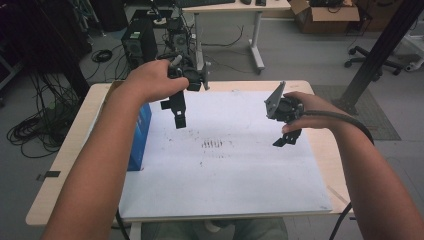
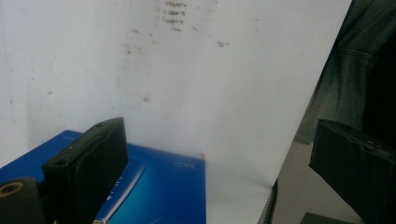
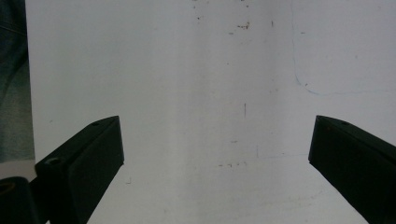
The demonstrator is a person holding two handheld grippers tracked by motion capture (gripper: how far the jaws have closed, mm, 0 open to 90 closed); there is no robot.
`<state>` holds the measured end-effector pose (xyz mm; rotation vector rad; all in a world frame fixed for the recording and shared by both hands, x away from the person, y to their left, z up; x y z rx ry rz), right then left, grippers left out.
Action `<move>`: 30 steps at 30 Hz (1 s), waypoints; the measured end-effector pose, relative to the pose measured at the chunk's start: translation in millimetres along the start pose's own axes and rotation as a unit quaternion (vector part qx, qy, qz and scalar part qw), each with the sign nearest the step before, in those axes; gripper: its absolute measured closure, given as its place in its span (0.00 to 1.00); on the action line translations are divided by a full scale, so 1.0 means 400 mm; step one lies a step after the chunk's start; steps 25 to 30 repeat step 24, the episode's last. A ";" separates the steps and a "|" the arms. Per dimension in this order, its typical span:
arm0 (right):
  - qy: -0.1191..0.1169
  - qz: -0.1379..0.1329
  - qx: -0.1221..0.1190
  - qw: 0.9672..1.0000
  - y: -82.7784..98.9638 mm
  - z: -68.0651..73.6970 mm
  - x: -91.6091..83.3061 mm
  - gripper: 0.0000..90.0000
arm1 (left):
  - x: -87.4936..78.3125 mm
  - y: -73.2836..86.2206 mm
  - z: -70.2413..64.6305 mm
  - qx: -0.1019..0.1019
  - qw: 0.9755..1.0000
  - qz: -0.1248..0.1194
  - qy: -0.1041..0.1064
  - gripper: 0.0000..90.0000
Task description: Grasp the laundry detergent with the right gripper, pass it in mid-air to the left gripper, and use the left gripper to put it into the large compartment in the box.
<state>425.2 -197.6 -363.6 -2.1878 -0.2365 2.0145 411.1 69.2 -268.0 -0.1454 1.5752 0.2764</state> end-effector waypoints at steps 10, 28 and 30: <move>0.002 0.000 -0.002 1.000 -0.007 0.003 -0.007 0.04 | -0.001 0.006 -0.006 -0.004 1.000 -0.002 0.002 0.05; 0.004 -0.006 -0.003 1.000 -0.013 0.010 -0.016 0.04 | 0.000 0.007 -0.004 -0.009 1.000 -0.008 0.004 0.05; 0.004 -0.006 -0.003 1.000 -0.013 0.010 -0.016 0.04 | 0.000 0.007 -0.004 -0.009 1.000 -0.008 0.004 0.05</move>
Point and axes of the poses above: each handheld gripper's, and its own axes: x roughly forward along the jaws, y roughly out of its underside, z roughly to its left, the point moved 8 cm from there along x, roughly forward along the jaws, and after that the axes turned 4 degrees about z, right-handed, at the moved point
